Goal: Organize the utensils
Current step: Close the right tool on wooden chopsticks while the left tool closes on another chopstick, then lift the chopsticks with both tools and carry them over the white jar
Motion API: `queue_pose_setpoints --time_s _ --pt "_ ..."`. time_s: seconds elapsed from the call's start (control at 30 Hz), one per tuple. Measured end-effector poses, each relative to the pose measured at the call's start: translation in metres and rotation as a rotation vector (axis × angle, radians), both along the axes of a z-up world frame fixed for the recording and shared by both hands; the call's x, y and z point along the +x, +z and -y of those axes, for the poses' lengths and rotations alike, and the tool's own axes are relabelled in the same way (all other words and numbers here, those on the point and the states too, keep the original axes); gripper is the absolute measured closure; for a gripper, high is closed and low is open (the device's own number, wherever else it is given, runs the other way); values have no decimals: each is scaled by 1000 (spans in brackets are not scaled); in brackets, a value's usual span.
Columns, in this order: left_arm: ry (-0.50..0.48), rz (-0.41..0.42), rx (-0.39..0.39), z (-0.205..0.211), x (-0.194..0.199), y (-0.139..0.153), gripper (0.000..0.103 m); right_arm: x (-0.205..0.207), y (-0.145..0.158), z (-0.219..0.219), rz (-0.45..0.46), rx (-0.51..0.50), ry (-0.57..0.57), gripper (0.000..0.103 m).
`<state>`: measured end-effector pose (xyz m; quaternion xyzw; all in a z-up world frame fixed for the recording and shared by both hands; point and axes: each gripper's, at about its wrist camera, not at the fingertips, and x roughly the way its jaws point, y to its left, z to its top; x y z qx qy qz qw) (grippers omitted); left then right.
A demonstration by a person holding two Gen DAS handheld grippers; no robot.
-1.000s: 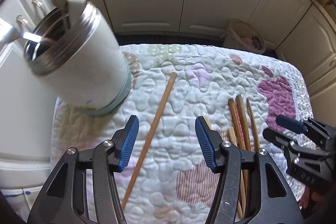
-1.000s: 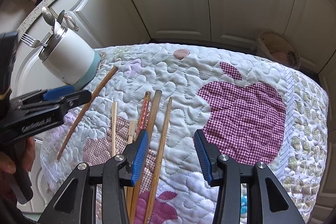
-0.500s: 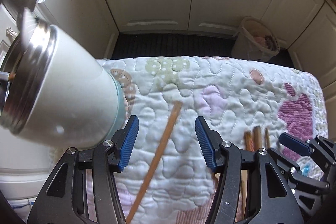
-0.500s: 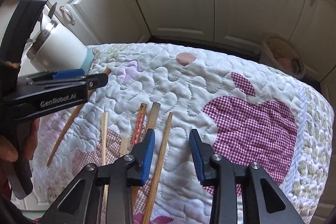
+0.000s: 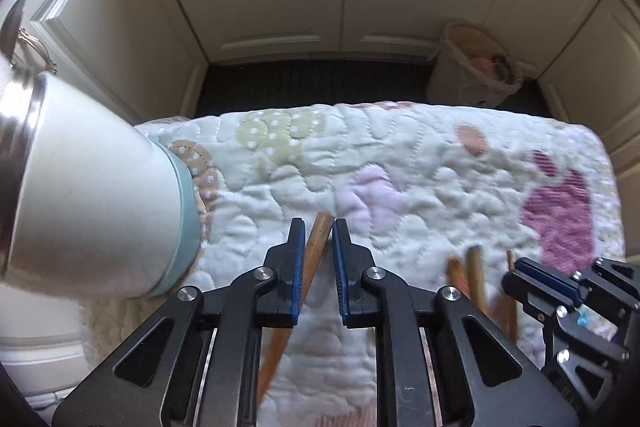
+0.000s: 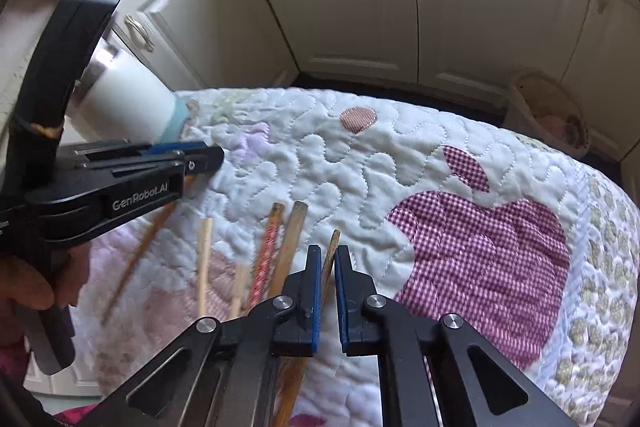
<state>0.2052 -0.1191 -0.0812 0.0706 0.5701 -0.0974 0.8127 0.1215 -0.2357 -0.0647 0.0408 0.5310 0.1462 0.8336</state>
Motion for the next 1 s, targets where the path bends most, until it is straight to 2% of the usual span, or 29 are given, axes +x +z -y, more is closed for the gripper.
queue_pose_setpoints --time_s 0.17,0.27,0.63,1.0 --pt "59 -29 -192 -37 -19 29 95 -23 30 10 66 34 7 97" --pt "78 -6 -250 -53 -35 51 95 -34 49 15 104 62 7 97" --pt "105 150 -329 -91 -97 130 95 -79 115 5 241 59 71 99" --pt "105 256 -377 -115 -124 193 96 -96 166 -20 343 39 144 99"
